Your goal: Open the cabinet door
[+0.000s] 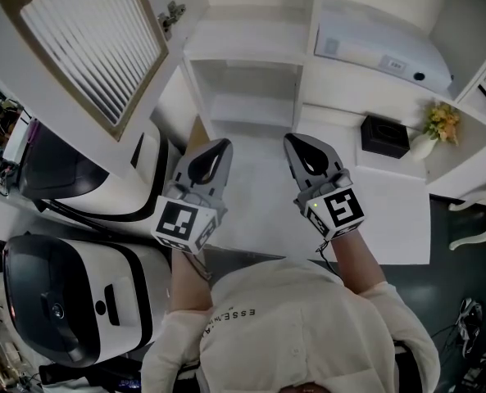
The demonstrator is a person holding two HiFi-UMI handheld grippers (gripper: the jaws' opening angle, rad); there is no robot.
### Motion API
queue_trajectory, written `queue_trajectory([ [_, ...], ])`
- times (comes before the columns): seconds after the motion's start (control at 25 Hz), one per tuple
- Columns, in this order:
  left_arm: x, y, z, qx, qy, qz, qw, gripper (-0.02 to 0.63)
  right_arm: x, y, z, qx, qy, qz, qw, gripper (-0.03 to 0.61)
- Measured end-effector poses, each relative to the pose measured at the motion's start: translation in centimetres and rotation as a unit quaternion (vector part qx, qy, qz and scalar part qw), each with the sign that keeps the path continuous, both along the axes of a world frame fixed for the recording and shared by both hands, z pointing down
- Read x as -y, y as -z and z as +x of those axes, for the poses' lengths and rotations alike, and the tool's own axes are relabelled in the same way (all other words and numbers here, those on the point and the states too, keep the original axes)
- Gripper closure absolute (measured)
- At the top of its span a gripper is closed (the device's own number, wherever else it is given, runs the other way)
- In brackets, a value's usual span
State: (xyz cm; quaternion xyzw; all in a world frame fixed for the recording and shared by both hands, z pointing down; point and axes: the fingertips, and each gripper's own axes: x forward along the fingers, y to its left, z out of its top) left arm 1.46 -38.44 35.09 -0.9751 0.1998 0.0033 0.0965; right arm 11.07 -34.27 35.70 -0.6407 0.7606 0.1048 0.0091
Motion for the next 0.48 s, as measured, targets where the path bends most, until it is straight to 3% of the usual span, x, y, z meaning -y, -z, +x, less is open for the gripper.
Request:
queue_trajectory([
  [0.48, 0.7, 0.43, -0.05, -0.01, 0.007, 0.001, 0.9999, 0.609, 0.55, -0.46, 0.49, 0.001, 0.001, -0.003, 1.0, 0.565],
])
